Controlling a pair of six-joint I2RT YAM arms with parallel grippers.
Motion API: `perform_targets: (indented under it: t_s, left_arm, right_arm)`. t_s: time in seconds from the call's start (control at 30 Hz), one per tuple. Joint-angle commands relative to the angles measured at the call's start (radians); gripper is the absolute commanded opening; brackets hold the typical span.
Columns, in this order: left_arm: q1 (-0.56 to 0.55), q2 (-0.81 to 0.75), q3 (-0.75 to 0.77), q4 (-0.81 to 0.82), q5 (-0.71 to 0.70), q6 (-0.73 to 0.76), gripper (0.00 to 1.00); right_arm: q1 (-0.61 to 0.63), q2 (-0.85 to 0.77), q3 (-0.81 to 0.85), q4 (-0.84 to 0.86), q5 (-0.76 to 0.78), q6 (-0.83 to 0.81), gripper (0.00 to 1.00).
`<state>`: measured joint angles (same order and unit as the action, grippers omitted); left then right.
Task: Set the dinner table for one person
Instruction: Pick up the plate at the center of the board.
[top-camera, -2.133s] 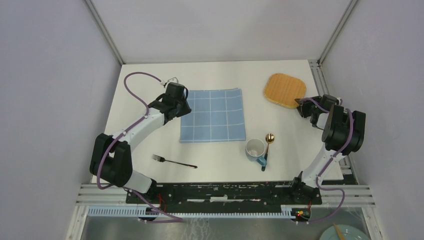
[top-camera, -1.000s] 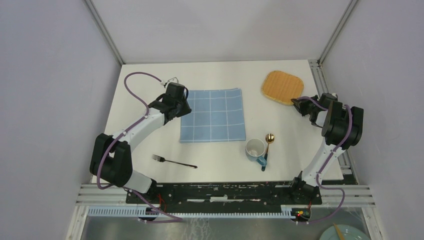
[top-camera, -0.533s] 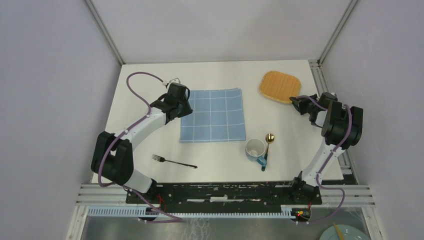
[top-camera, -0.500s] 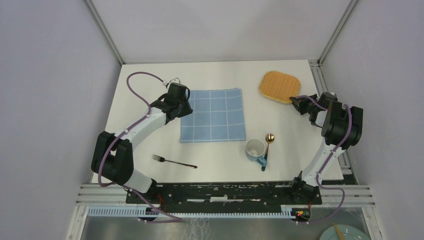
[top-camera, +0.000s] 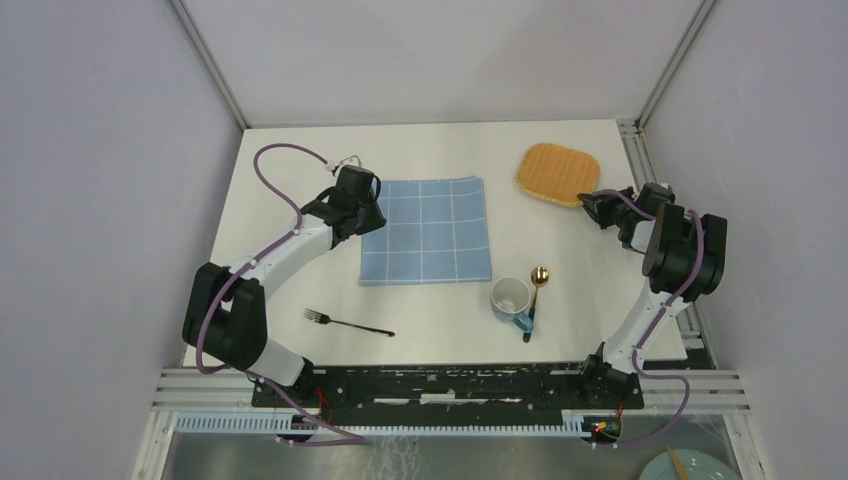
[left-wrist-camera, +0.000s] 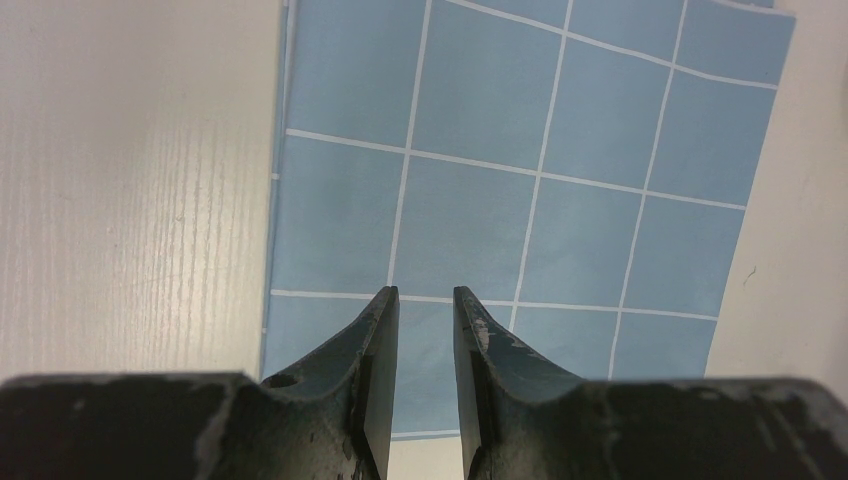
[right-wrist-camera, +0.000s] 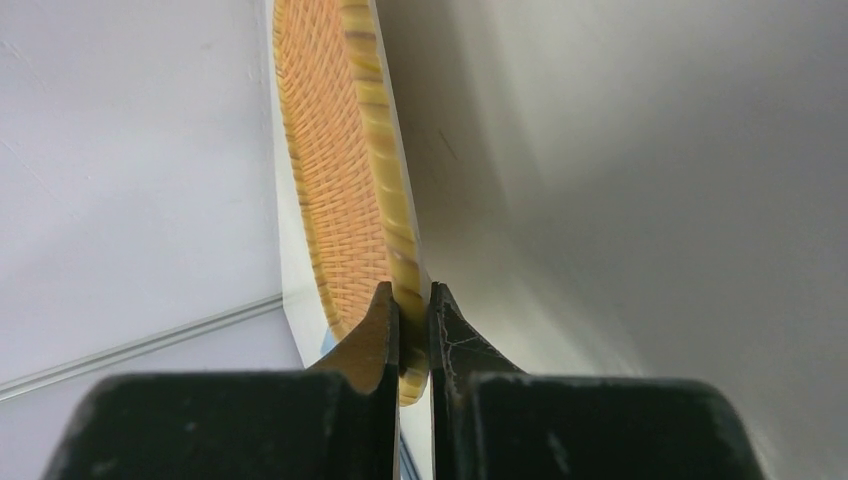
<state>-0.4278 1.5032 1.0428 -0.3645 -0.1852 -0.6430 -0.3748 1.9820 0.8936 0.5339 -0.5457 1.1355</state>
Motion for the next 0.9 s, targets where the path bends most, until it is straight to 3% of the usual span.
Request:
perform_targets:
  t_s: [0.0, 0.53, 0.87]
  left_arm:
    - [-0.003, -0.008, 0.030, 0.031, -0.025, 0.016, 0.33]
    - [-0.004, -0.002, 0.028, 0.033, -0.027, 0.016, 0.33]
    - [-0.005, 0.004, 0.028, 0.032, -0.027, 0.019, 0.33]
  right_arm:
    - [0.005, -0.038, 0.026, -0.030, -0.015, -0.061, 0.00]
    - [0.005, 0.037, 0.006, -0.066, 0.037, -0.130, 0.00]
    - [0.005, 0.063, -0.023, -0.011, 0.062, -0.128, 0.33]
